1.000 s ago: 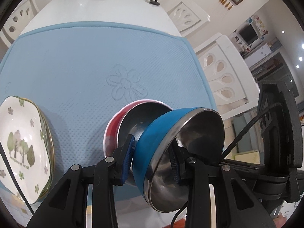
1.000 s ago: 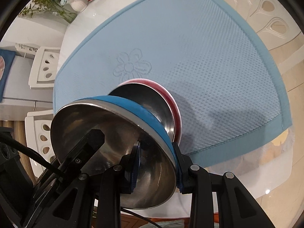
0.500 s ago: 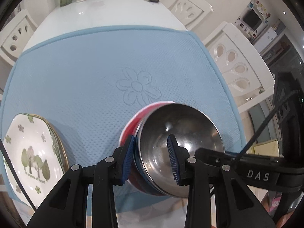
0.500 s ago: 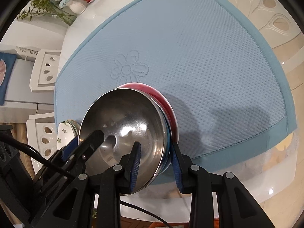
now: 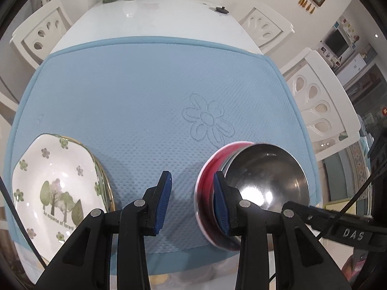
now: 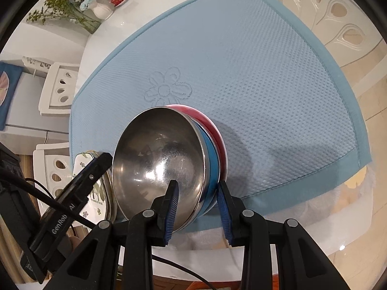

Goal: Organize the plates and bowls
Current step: 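Open the right gripper and withdraw from the nested bowls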

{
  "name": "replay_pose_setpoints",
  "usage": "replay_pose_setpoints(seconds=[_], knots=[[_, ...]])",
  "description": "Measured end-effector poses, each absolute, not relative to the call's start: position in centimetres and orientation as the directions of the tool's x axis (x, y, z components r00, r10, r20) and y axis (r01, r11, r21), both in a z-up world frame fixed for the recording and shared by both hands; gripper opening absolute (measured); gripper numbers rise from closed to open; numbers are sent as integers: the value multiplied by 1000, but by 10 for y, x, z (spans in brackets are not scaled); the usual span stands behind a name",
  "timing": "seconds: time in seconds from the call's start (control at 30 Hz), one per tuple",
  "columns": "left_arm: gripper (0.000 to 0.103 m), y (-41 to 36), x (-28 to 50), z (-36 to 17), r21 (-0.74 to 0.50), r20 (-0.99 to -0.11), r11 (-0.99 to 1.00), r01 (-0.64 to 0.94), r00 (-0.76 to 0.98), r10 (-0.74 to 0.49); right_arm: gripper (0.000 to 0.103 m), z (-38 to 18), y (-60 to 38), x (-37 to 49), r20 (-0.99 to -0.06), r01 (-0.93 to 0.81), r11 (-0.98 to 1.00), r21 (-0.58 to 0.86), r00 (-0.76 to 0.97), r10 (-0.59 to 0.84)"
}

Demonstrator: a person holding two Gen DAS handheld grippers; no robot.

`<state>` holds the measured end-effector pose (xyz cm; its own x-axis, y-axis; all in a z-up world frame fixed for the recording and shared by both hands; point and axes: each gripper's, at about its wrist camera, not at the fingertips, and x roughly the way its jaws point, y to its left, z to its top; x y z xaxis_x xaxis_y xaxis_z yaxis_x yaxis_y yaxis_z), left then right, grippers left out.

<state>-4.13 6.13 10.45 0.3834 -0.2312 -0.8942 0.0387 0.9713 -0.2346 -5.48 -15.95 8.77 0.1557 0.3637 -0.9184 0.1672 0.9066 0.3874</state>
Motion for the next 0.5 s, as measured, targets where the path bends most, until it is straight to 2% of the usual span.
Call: replay_pose_setpoints(seconds=[0.3,0.5], knots=[[32,76,-64,134,-284,-845,958,49,460,-274,31,118,-151,-65,-920,117,930,348,233,315],[34,76,-91,175,-219,-803,973,68,555,-219,34,160,-134,-82,-902,31,957,289,342,262]])
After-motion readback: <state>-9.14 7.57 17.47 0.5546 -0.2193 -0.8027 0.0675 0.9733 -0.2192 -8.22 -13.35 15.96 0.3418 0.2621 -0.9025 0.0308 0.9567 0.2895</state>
